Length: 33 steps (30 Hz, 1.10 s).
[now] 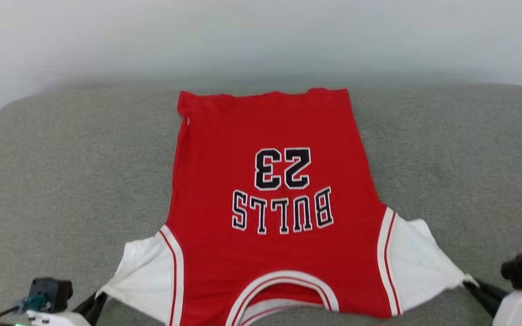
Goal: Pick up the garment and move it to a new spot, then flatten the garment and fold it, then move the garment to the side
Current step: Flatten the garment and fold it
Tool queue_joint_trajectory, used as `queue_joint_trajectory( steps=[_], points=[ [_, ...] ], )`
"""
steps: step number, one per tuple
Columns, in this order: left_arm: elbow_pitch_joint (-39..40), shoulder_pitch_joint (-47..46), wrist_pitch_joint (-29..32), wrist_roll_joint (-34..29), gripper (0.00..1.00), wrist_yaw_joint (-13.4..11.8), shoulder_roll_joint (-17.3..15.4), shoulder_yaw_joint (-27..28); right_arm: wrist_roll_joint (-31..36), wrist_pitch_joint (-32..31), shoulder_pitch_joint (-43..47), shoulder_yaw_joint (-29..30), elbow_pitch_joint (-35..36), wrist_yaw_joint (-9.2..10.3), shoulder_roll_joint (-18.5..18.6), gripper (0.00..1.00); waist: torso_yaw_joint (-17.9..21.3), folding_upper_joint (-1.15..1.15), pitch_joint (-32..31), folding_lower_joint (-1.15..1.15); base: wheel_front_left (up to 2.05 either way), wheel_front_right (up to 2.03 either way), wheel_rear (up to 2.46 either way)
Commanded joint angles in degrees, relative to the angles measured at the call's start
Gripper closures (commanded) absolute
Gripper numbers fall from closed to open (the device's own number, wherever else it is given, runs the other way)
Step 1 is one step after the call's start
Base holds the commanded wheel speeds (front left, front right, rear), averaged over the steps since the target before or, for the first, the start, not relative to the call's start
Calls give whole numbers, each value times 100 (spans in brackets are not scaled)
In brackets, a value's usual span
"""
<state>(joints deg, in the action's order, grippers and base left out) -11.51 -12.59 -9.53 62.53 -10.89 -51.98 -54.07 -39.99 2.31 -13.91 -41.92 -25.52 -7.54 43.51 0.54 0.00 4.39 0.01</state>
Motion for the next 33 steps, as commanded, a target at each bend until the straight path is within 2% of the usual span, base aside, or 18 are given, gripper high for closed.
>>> queue_joint_trajectory(
  steps=[1,8,13,14,15,17,26,30,33],
  points=[
    [24,151,-27,44,100,-80,-100,-5,-4,-73,330,112,86,10,65,100,-21,0,-31,-1,0,0,0],
    [361,564,-77,184,100,-340,-259,-23,209,-578,1609,990,692,10,-99,100,-72,0,8,-1,0,0,0],
    [553,449,-89,89,100,-443,-263,5,538,-977,1897,1576,1206,9,-299,100,-104,0,106,-1,0,0,0],
    [592,391,-111,36,100,-466,-272,17,625,-1047,1900,1709,1326,10,-318,53,-105,0,122,-1,0,0,0],
    [629,358,-108,1,100,-490,-279,15,697,-1113,1882,1837,1439,10,-331,0,-105,0,141,-1,0,0,0],
    [671,334,-101,-32,100,-502,-273,11,779,-1190,1846,1957,1552,10,-348,0,-105,0,168,-1,0,0,0],
    [1032,-28,-179,-402,100,-701,-287,76,1220,-1719,1000,3219,2799,8,-207,0,-234,0,628,-1,0,0,0],
    [1189,-243,-245,-565,100,-761,-247,162,1238,-2004,103,3540,3191,8,-82,0,-368,0,1039,-1,0,0,0],
    [1307,-436,-278,-709,100,-777,-206,196,1153,-2382,-789,3535,3266,8,-56,0,-516,0,1376,-1,0,0,0]
  ],
)
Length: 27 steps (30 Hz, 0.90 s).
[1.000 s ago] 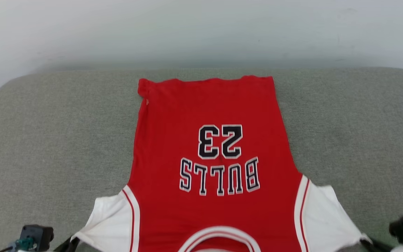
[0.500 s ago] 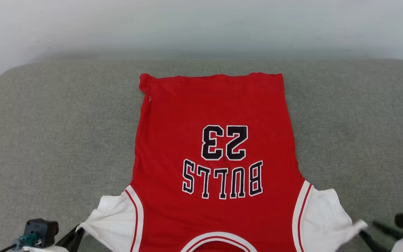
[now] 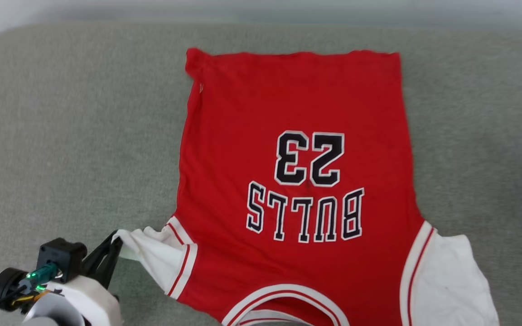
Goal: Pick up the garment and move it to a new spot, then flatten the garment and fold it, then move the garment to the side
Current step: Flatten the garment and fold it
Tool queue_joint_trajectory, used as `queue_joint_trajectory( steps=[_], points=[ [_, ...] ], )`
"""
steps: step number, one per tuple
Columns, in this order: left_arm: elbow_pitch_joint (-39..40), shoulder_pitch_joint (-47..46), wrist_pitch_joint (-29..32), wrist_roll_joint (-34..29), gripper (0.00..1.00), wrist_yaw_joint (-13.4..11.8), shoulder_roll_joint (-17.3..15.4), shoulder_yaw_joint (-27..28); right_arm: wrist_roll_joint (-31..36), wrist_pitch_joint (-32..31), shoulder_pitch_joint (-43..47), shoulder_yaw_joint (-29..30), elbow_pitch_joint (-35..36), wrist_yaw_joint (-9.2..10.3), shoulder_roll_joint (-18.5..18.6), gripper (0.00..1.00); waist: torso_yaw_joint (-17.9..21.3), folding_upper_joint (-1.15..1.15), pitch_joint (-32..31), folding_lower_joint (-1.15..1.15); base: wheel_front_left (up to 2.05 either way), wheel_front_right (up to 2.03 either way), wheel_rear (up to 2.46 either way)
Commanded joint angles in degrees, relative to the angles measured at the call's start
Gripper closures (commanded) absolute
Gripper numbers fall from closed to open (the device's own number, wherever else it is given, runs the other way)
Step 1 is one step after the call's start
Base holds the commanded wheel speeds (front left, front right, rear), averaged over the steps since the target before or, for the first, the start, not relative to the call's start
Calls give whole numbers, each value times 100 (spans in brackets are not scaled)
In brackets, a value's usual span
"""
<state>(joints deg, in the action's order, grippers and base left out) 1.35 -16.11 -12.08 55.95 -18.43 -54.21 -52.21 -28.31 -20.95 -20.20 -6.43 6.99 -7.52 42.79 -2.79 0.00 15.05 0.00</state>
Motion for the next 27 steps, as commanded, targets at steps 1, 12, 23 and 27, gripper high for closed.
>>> queue_joint_trajectory(
  steps=[1,12,23,27],
  points=[
    [56,-148,-22,-102,100,-29,35,12,-27,-205,-475,-49,-26,6,33,0,-238,0,404,0,0,0,0],
    [447,-716,-34,-624,100,-113,334,-49,-839,-3602,-3417,-1209,-1116,6,184,0,-887,0,1400,0,0,0,0],
    [677,-1167,-98,-1085,100,-167,705,-138,-690,-5523,-4884,-1459,-2209,5,-131,0,-1513,0,2180,0,0,0,0],
    [742,-1257,-110,-1251,100,-227,773,-191,-592,-5455,-4812,-1494,-2470,5,-289,0,-1638,0,2335,0,0,0,0]
  ],
)
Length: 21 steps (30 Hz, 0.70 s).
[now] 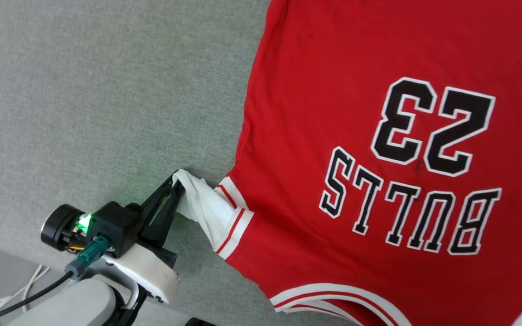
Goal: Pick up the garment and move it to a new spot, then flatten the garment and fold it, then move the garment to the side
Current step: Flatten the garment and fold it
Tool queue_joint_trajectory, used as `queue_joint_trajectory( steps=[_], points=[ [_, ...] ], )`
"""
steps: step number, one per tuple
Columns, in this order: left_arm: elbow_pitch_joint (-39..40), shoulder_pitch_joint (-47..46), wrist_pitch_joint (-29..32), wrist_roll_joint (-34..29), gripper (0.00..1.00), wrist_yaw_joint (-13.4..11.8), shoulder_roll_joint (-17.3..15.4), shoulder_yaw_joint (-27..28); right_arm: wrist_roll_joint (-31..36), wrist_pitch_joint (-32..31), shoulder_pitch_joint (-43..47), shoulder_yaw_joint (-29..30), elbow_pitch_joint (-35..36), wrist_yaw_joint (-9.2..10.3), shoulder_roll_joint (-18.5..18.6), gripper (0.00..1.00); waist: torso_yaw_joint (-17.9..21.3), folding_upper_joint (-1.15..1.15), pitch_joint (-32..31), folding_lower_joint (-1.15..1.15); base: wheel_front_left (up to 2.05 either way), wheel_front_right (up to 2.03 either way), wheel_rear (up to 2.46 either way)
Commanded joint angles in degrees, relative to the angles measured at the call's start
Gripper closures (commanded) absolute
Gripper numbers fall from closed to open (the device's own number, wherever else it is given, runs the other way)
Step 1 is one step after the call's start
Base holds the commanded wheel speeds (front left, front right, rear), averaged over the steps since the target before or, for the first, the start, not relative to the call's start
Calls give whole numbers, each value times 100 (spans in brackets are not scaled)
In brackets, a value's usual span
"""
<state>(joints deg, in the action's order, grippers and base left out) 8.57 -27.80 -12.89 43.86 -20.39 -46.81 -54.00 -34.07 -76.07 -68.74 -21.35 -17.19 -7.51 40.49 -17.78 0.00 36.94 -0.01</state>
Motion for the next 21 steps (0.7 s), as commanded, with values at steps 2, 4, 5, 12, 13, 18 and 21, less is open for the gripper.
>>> queue_joint_trajectory(
  steps=[2,4,5,12,13,18,21],
  points=[
    [39,-93,-23,-92,100,-48,56,-37,-28,121,236,-93,-141,4,-84,0,-173,0,191,1,0,0,0],
    [60,-98,-19,-115,100,-72,74,-52,-76,167,523,-248,-245,3,-90,0,-189,0,219,1,0,0,0],
    [66,-106,-19,-125,100,-74,75,-54,-79,190,653,-320,-277,3,-73,0,-193,0,229,1,0,0,0],
    [69,-104,-5,-171,100,-138,90,-75,-157,665,626,-456,-169,4,184,100,-157,0,109,1,0,0,0],
    [59,-66,-6,-146,100,-148,70,-67,-205,771,534,-437,-140,5,203,100,-127,0,50,1,0,0,0],
    [-4,168,-59,0,100,-211,-1,-1,-367,1253,180,-590,72,4,284,100,88,0,-381,1,0,0,0],
    [-34,313,-73,76,100,-246,-90,17,-540,1422,172,-762,220,5,450,100,244,0,-647,1,0,0,0]
  ],
)
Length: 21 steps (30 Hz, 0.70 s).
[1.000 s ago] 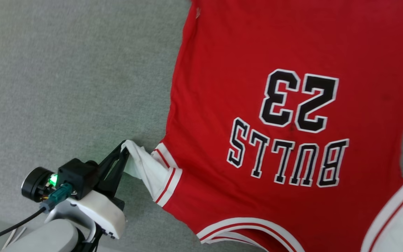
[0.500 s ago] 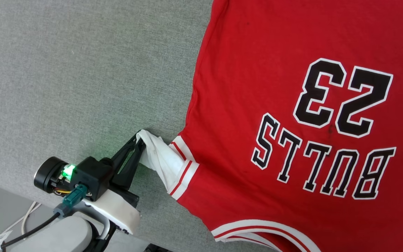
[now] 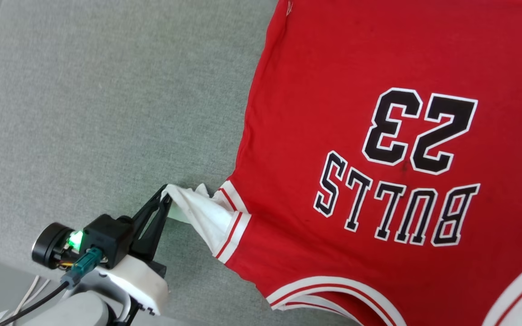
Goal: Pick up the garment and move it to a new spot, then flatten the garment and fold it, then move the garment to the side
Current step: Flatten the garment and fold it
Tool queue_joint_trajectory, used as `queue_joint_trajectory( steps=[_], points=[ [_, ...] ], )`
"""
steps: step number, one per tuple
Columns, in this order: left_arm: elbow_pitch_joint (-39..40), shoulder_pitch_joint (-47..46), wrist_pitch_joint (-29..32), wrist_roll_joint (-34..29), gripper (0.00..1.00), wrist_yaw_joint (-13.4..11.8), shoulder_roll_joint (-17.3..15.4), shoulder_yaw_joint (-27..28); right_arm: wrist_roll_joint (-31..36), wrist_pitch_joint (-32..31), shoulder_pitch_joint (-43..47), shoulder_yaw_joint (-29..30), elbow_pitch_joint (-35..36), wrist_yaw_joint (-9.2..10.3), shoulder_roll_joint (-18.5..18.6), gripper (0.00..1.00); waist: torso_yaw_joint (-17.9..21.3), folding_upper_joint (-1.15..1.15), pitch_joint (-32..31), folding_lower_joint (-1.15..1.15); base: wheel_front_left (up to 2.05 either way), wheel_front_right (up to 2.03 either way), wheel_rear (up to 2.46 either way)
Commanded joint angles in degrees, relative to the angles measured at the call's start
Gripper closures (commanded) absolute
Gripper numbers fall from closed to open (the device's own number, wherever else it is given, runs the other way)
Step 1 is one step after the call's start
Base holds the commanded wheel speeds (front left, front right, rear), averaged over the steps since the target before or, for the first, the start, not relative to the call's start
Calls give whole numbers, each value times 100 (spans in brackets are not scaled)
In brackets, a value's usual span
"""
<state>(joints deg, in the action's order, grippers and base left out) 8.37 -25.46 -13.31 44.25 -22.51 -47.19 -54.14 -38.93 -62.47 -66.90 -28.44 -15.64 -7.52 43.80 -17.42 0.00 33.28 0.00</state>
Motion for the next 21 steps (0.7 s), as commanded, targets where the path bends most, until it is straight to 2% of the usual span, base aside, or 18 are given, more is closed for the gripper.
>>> queue_joint_trajectory(
  steps=[1,7,13,15,21],
  points=[
    [-21,130,-36,56,100,-50,-64,32,-104,135,28,-123,135,6,196,100,260,0,-381,0,0,0,0],
    [42,447,-81,237,100,-181,-189,133,-583,449,457,-454,893,6,862,100,602,0,-802,0,0,0,0],
    [108,791,-112,407,100,-312,-323,235,-988,753,1468,-709,1721,6,1656,100,949,0,-1175,0,0,0,0],
    [124,841,-119,440,100,-330,-342,259,-1064,839,1668,-704,1813,6,1756,100,998,0,-1221,0,0,0,0],
    [153,1102,-151,521,100,-405,-440,312,-1383,1387,3160,-617,1989,6,2206,100,1234,0,-1480,0,0,0,0]
  ],
)
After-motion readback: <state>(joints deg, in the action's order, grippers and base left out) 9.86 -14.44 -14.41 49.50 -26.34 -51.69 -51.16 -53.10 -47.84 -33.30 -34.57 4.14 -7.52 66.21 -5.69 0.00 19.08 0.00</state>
